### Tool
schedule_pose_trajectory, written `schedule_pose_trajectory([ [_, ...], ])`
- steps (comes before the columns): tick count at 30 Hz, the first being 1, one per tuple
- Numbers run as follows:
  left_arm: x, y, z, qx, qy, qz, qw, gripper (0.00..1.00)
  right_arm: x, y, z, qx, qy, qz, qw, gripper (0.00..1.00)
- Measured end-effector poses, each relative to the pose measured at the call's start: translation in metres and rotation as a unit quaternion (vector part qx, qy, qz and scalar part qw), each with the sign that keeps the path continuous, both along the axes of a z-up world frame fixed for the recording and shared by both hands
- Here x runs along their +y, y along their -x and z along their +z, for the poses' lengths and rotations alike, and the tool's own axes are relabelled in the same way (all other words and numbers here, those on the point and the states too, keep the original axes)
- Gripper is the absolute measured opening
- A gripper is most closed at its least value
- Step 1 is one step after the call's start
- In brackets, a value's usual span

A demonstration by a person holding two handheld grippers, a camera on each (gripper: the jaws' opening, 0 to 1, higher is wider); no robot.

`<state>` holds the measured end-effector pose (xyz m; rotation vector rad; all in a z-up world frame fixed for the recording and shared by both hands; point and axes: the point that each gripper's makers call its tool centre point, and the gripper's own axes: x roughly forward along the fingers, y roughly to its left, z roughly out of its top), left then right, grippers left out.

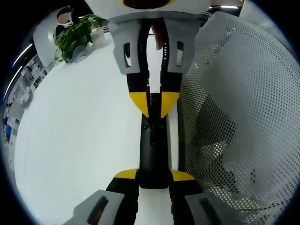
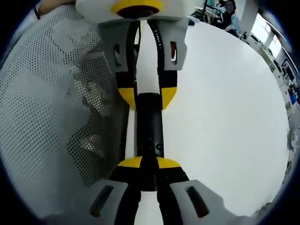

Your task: Press the specified remote control buttons in sequence, fully releasing each button before pressing the next.

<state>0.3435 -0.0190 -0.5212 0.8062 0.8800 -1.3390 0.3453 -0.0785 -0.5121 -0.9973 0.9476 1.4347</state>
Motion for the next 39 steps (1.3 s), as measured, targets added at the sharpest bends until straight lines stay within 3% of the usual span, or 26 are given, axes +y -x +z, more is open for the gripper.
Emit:
schedule_pose_trajectory([
  [4, -0.0001, 0.0005, 0.0007, 0.000, -0.001, 0.000, 1.0000, 0.25, -0.0022, -0.0019, 0.0006, 0.008, -0.012, -0.012, 0.9998, 0.08],
  [8, -0.0002, 0.0004, 0.0007, -0.001, 0.000, -0.001, 1.0000, 0.25, -0.0033, -0.0006, 0.0020, -0.004, -0.032, -0.012, 0.9994, 0.08],
  [11, -0.0003, 0.0001, 0.0001, -0.003, 0.000, -0.003, 1.0000, 0.25, -0.0026, -0.0023, 0.0029, 0.007, -0.038, -0.029, 0.9988, 0.08],
  [23, 0.0001, 0.0010, 0.0017, -0.002, 0.002, -0.004, 1.0000, 0.25, -0.0075, -0.0023, 0.0026, 0.014, -0.027, -0.032, 0.9990, 0.08],
  [32, -0.0002, 0.0002, 0.0004, -0.001, 0.002, -0.006, 1.0000, 0.25, -0.0061, -0.0019, 0.0005, 0.002, -0.008, -0.001, 1.0000, 0.08],
  [39, -0.0004, -0.0007, -0.0011, -0.001, 0.002, -0.007, 1.0000, 0.25, -0.0068, -0.0021, 0.0010, 0.003, -0.008, -0.014, 0.9999, 0.08],
])
